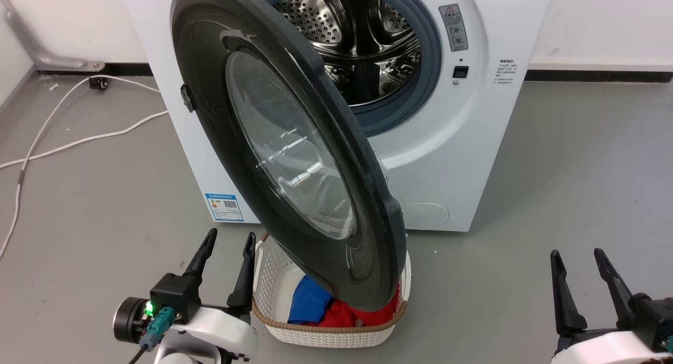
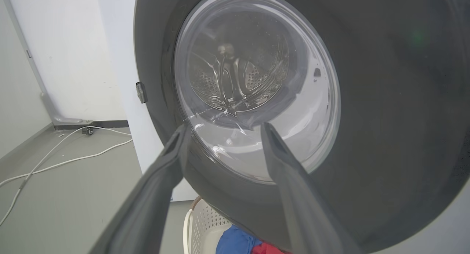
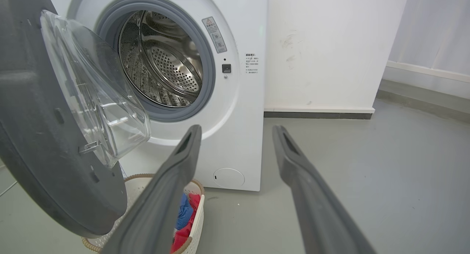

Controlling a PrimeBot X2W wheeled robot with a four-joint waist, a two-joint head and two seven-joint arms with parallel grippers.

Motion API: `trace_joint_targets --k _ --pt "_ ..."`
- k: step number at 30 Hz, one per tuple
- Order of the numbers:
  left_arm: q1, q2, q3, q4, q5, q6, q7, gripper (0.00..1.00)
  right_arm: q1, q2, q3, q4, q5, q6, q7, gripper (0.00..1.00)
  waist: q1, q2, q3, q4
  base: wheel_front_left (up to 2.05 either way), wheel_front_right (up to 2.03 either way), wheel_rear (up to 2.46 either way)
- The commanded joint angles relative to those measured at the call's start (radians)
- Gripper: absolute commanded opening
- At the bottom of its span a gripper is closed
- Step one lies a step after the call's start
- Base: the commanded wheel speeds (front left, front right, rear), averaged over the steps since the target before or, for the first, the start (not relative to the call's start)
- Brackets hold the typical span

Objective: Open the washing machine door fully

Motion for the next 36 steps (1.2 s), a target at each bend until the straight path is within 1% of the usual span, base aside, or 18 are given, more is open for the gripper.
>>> trace_joint_targets --k 1,10,14,18,23,29,32,36 --pt "-0.01 0.003 0.001 0.003 -0.003 0.0 -0.003 0.01 0.012 0.006 0.004 -0.002 -0.002 0.0 0.0 1.0 0.0 0.0 0.001 -0.001 0.0 0.0 0.0" --pt "-0.018 0.001 0.008 0.005 -0.021 -0.001 -0.003 0.0 0.008 0.006 0.012 0.007 0.005 0.0 -0.005 1.0 0.0 0.0 0.006 -0.004 0.0 0.0 0.0" --pt "-0.035 -0.006 0.016 -0.018 -0.035 0.014 -0.003 0.0 0.005 0.006 0.014 0.011 0.009 0.0 -0.01 1.0 0.0 0.0 0.006 -0.006 0.0 0.0 0.0" --pt "-0.075 -0.011 0.012 -0.092 -0.025 0.037 -0.003 0.0 0.003 0.006 0.013 0.014 0.005 0.0 -0.008 1.0 0.0 0.0 0.005 -0.008 0.0 0.0 0.0" --pt "-0.146 -0.019 -0.017 -0.236 -0.018 0.067 -0.003 0.0 0.001 0.006 0.009 0.02 0.002 0.0 -0.006 1.0 0.0 0.0 0.004 -0.005 0.0 0.0 0.0" --pt "-0.259 -0.023 -0.1 -0.377 -0.021 0.09 -0.002 0.0 -0.004 0.006 0.009 0.028 -0.004 0.0 -0.006 1.0 0.0 0.0 -0.001 -0.006 0.0 0.0 0.0" --pt "-0.315 -0.024 -0.169 -0.422 -0.012 0.087 0.0 0.0 -0.004 0.006 0.009 0.031 -0.005 0.0 -0.007 1.0 0.0 0.0 -0.002 -0.009 0.0 0.0 0.0" --pt "-0.372 -0.025 -0.288 -0.457 -0.045 0.094 0.016 0.0 0.0 0.006 0.013 0.034 -0.008 0.0 -0.004 1.0 0.0 0.0 -0.002 -0.018 0.0 0.0 0.0"
